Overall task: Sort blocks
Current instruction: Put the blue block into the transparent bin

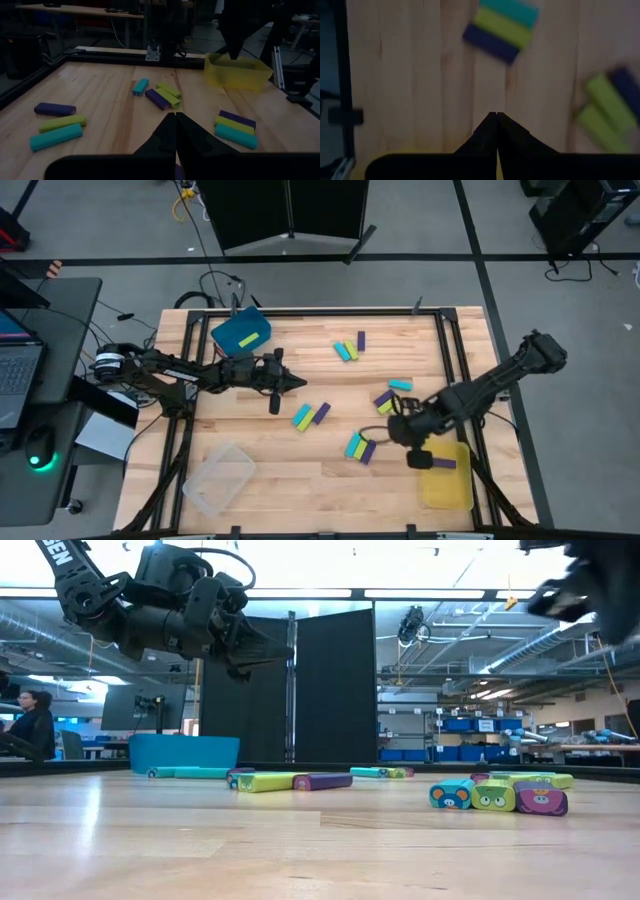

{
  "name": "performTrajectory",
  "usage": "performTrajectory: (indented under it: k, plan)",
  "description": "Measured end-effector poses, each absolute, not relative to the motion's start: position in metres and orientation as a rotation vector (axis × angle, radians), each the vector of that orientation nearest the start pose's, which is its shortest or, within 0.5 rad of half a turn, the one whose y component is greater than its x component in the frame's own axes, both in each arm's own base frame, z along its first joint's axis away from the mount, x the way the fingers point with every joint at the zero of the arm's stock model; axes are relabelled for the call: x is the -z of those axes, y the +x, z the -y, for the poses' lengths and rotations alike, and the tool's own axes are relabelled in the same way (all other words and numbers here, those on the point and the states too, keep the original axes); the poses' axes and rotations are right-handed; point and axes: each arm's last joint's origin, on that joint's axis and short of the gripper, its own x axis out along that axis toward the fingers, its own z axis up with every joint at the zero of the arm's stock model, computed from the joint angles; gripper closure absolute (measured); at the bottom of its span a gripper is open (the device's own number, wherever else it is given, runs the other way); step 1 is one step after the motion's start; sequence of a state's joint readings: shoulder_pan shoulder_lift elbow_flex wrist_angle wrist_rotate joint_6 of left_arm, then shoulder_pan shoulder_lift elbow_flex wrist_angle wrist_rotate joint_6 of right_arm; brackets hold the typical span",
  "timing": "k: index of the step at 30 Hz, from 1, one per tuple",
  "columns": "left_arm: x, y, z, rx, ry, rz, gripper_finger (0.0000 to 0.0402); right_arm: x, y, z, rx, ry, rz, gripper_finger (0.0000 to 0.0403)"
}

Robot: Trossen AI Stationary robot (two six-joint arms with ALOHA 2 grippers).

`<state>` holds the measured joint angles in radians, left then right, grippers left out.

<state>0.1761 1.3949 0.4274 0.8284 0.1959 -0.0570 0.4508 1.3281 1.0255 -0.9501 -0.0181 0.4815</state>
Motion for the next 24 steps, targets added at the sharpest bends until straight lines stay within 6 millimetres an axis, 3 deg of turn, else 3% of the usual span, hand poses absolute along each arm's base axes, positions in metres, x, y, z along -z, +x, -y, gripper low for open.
performTrajectory:
  k: [7, 18, 24]
  plan:
    - [-0.179, 0.254, -0.039, 0.020, -0.068, -0.171, 0.0392, -0.238, 0.239, -0.080, -0.147, 0.090, -1.125, 0.0395]
    - [-0.178, 0.255, -0.034, -0.002, -0.058, -0.184, 0.0392, -0.188, 0.283, -0.056, -0.203, 0.039, -1.158, 0.0395]
    - [-0.178, 0.255, -0.031, 0.006, -0.057, -0.187, 0.0392, -0.171, 0.297, -0.049, -0.255, 0.050, -1.150, 0.0395]
